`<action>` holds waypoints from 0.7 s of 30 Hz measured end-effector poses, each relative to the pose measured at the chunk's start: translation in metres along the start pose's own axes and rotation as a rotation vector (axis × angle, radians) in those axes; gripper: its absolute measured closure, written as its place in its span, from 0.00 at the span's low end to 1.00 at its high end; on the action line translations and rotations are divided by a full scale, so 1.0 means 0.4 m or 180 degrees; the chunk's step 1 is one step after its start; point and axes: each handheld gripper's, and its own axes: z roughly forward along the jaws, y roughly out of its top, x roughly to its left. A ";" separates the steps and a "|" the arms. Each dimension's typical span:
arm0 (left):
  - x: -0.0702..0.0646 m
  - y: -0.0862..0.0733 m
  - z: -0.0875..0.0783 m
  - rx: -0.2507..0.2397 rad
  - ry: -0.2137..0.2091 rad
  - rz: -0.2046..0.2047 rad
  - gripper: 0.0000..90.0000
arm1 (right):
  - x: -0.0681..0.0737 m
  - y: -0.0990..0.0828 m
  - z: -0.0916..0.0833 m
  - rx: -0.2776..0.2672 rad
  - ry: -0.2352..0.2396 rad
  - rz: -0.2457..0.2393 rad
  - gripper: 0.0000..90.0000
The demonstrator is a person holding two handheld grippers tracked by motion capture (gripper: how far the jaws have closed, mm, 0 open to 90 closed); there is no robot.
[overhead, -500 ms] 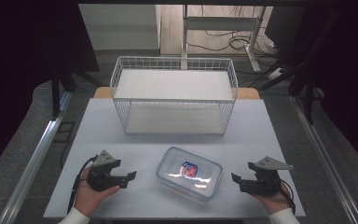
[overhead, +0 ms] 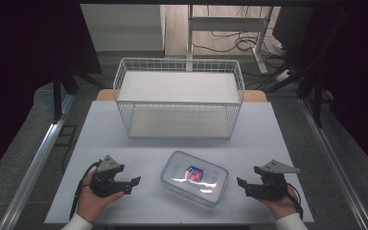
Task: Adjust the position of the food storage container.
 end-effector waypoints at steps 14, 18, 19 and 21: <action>-0.001 0.000 0.006 0.0053 0.0008 0.0042 0.24 | -0.009 0.003 -0.001 0.0030 0.0030 0.0048 0.26; -0.002 0.000 0.003 0.0025 0.0007 0.0027 0.24 | -0.009 0.012 -0.007 -0.0013 0.0043 0.0050 0.28; -0.002 0.000 0.004 0.0029 0.0008 0.0032 0.24 | -0.007 0.015 -0.009 -0.0029 0.0054 0.0049 0.28; -0.003 0.000 0.005 0.0046 0.0007 0.0043 0.24 | -0.002 0.024 -0.013 -0.0050 0.0074 0.0033 0.29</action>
